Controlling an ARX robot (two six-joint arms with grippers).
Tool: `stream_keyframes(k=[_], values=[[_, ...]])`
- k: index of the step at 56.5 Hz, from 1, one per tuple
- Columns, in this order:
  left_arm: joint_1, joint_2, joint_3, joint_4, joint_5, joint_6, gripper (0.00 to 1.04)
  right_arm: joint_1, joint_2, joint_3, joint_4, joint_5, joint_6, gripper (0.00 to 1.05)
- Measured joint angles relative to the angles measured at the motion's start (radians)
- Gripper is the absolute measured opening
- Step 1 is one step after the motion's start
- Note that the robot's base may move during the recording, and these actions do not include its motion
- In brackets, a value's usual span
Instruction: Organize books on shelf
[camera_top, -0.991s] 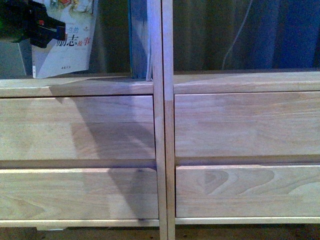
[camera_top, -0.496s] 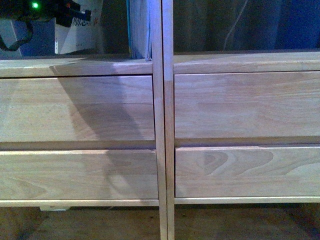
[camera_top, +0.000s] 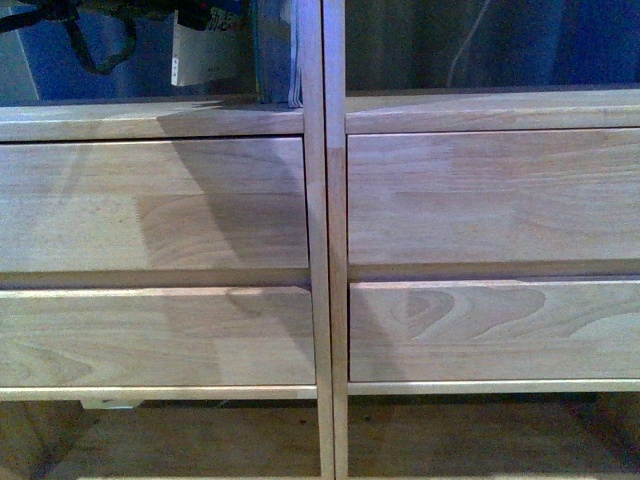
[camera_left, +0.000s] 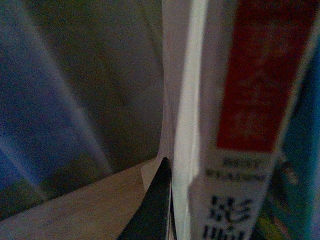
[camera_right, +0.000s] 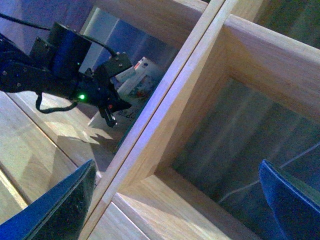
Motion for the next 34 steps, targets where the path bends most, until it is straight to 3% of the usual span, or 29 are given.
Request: stream_keyframes(k=[2, 15, 23, 34], values=[[0.002, 0.009, 0.005, -0.005, -0.01, 0.0, 0.07, -0.001, -0.002, 0.0, 0.0, 0.0, 0.006, 0.98], [0.016, 0.019, -0.007, 0.03, 0.0, 0.0, 0.45, -0.005, -0.005, -0.018, 0.014, 0.005, 0.039, 0.98], [0.01, -0.035, -0.117, 0.124, 0.034, -0.003, 0.71, -0.008, -0.004, -0.023, 0.024, 0.011, 0.063, 0.98], [0.01, -0.13, -0.251, 0.181, 0.049, -0.06, 0.99, -0.009, -0.002, -0.023, 0.026, 0.015, 0.088, 0.98]])
